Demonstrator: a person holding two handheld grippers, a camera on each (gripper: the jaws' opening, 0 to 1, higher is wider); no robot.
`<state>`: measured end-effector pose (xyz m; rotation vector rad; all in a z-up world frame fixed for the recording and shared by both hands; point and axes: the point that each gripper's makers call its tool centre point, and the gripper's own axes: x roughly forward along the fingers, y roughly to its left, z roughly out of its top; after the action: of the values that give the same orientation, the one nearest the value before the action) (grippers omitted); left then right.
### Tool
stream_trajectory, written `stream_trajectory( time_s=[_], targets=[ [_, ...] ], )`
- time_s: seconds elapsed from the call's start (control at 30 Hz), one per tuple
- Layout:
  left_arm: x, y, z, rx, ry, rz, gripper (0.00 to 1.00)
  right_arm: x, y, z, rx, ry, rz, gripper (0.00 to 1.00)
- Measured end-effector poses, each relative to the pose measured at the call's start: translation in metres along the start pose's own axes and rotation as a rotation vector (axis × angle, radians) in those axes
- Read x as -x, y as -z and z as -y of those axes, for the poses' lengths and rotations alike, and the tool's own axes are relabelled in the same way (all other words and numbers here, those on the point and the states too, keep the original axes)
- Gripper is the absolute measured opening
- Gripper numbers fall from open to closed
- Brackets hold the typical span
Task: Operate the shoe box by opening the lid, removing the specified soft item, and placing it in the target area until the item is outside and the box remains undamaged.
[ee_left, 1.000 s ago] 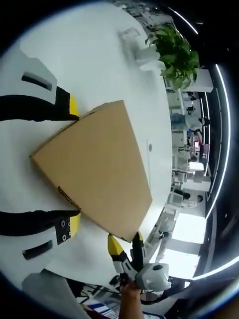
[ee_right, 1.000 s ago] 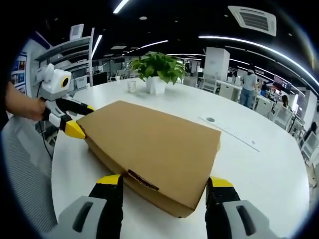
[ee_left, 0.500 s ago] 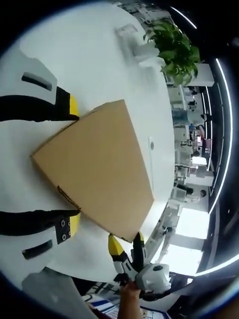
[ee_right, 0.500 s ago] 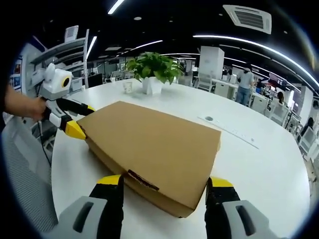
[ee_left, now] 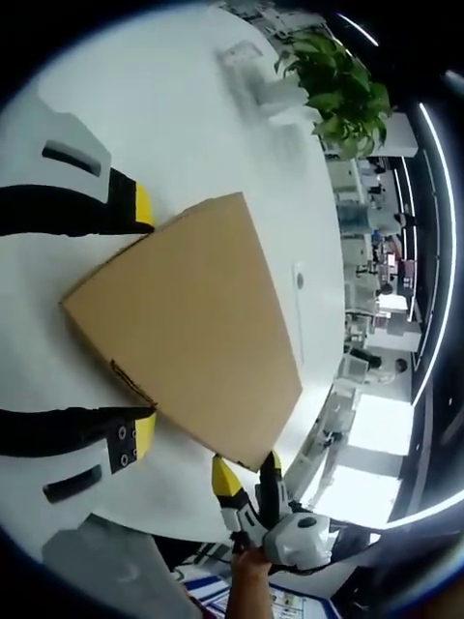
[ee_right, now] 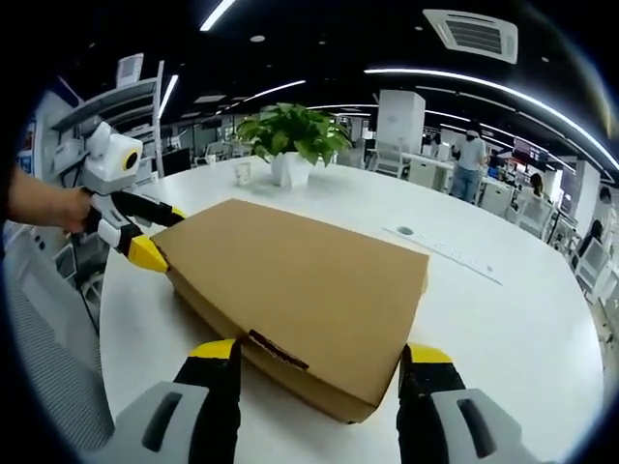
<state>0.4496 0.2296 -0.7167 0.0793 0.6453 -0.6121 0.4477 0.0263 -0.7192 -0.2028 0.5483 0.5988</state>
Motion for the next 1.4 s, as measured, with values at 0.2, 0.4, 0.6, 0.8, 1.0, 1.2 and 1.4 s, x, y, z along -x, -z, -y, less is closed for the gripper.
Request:
stream_trajectory(
  time_s=[0.2,0.4,0.6,0.8,1.0,1.2,1.4],
  targets=[
    [0.004,0.001,-0.007,-0.011,0.016,-0.001,0.70,-0.001,-0.002,-0.007,-0.010,0.014,0.005,0.63],
    [0.007,0.003,-0.013,-0.018,0.027,-0.007,0.70,-0.004,-0.004,-0.015,-0.021,0.021,0.009,0.63],
    [0.009,0.004,-0.019,-0.035,0.031,-0.025,0.70,-0.006,-0.005,-0.022,-0.030,0.035,0.013,0.62],
    [0.014,0.007,-0.027,-0.044,0.041,-0.028,0.70,-0.008,-0.007,-0.031,-0.036,0.046,0.016,0.62],
    [0.017,0.009,-0.033,-0.049,0.049,-0.034,0.70,-0.011,-0.009,-0.038,-0.043,0.052,0.014,0.62],
    [0.021,0.011,-0.040,-0.056,0.059,-0.046,0.70,-0.013,-0.011,-0.046,-0.053,0.055,0.014,0.62],
    [0.025,0.013,-0.047,-0.060,0.067,-0.052,0.70,-0.015,-0.013,-0.054,-0.060,0.059,0.015,0.61]
  ],
)
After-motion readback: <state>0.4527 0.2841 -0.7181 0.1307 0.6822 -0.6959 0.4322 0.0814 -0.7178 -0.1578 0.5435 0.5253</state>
